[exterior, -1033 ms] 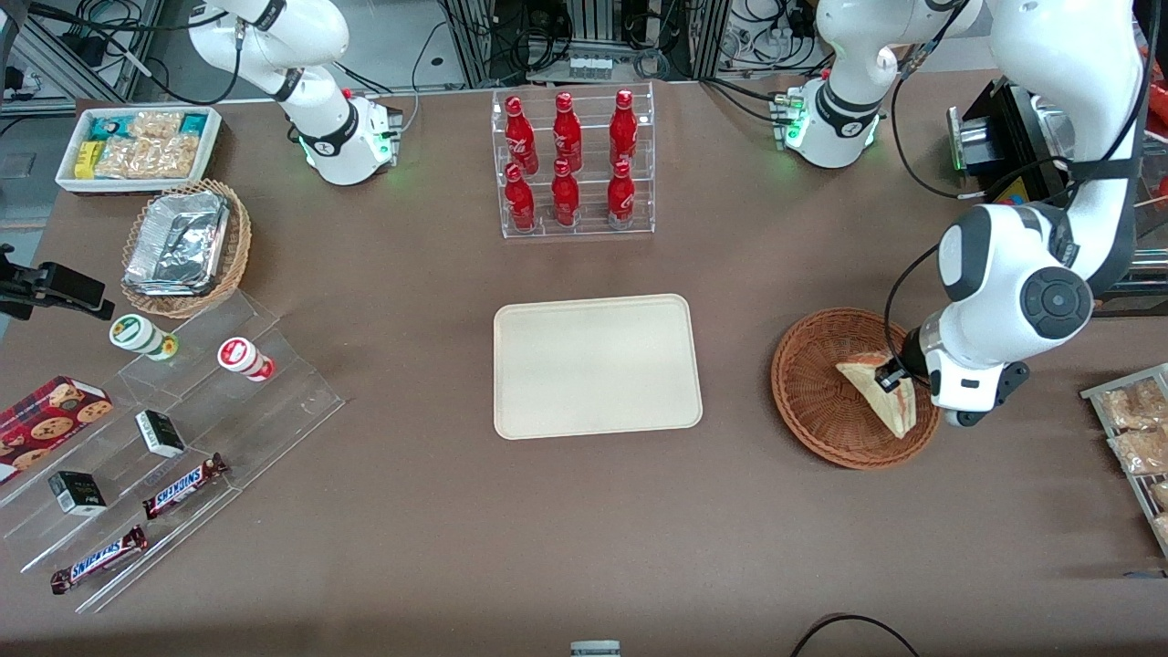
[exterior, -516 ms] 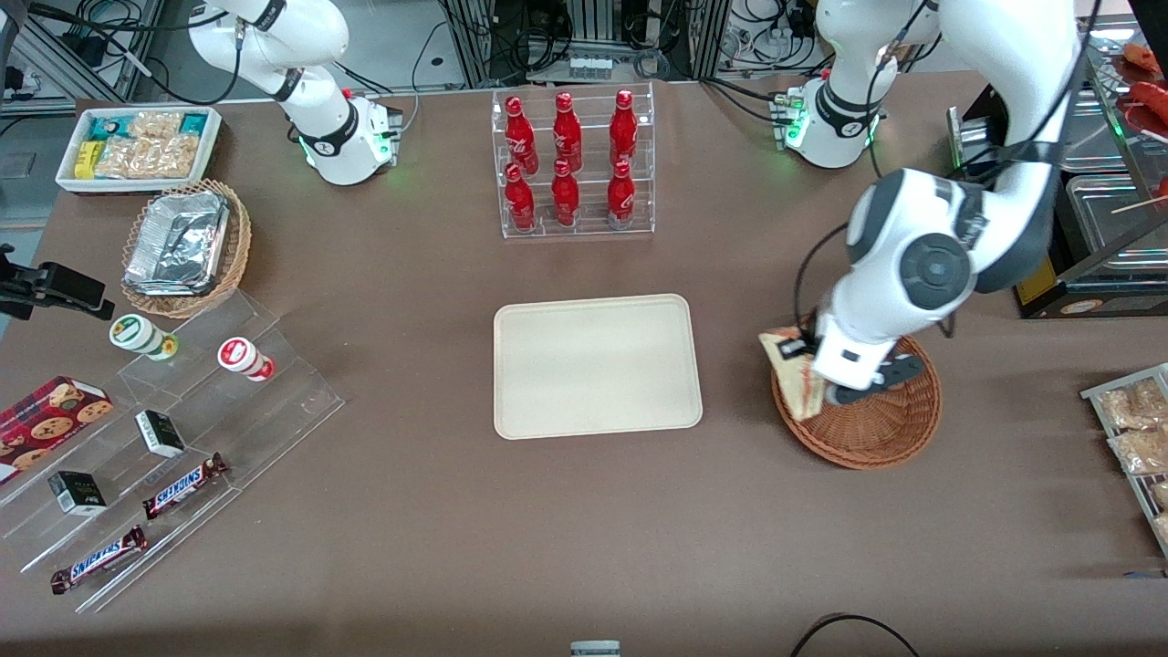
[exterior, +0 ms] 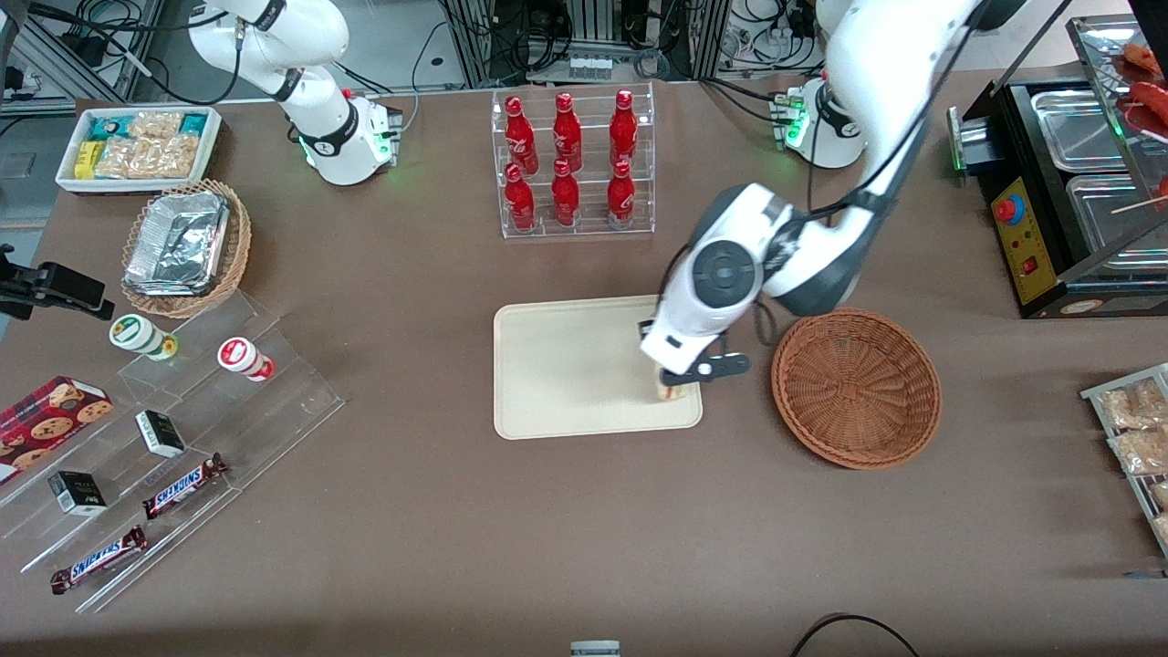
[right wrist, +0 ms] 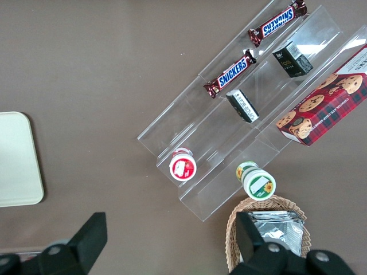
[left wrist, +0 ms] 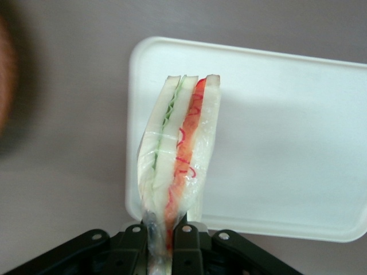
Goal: Place sandwich from basket to tray
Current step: 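Carry the sandwich over the cream tray and lower it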
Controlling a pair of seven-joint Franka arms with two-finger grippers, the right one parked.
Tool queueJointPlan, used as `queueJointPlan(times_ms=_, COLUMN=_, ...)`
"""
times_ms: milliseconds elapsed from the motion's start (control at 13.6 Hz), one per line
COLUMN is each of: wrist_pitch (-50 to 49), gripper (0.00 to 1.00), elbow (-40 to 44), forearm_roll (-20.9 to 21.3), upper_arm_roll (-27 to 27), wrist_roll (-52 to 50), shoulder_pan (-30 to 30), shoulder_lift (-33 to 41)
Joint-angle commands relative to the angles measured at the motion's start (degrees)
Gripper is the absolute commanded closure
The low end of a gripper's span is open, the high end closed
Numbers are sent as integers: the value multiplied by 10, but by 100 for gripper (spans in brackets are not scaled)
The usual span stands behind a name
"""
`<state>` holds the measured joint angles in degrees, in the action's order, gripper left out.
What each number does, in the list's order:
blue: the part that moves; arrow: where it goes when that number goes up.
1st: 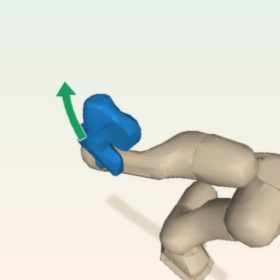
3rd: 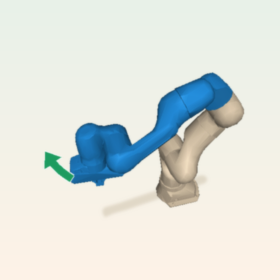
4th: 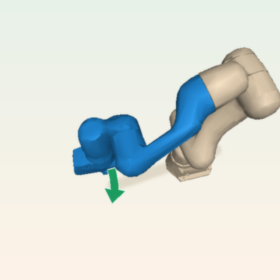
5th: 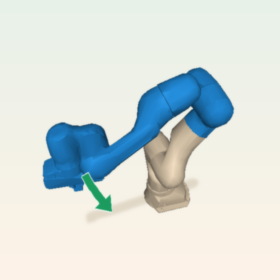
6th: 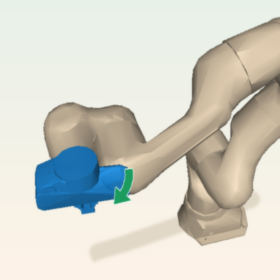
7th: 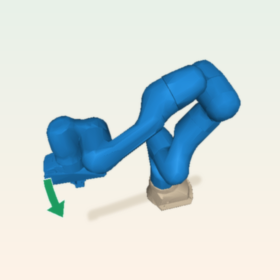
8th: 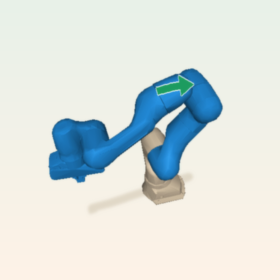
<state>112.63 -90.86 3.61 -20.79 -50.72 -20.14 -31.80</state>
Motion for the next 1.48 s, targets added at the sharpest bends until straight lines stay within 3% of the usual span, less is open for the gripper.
queueJointPlan(times_ms=0, wrist_pitch=-11, gripper=100, elbow=82, forearm_roll=32, upper_arm_roll=5, wrist_roll=-59, shoulder_pan=-52, shoulder_lift=-68)
queueJointPlan(times_ms=295, wrist_pitch=-12, gripper=100, elbow=146, forearm_roll=86, upper_arm_roll=8, wrist_roll=-135, shoulder_pan=-104, shoulder_lift=-128)
queueJointPlan(times_ms=1180, wrist_pitch=-12, gripper=100, elbow=150, forearm_roll=87, upper_arm_roll=8, wrist_roll=-193, shoulder_pan=-113, shoulder_lift=-154)
queueJointPlan(times_ms=1254, wrist_pitch=-12, gripper=93, elbow=150, forearm_roll=87, upper_arm_roll=8, wrist_roll=-193, shoulder_pan=-113, shoulder_lift=-154)
queueJointPlan(times_ms=1328, wrist_pitch=-11, gripper=39, elbow=151, forearm_roll=86, upper_arm_roll=9, wrist_roll=-192, shoulder_pan=-112, shoulder_lift=-154)
queueJointPlan(times_ms=1402, wrist_pitch=-12, gripper=0, elbow=151, forearm_roll=86, upper_arm_roll=8, wrist_roll=-188, shoulder_pan=-112, shoulder_lift=-151)
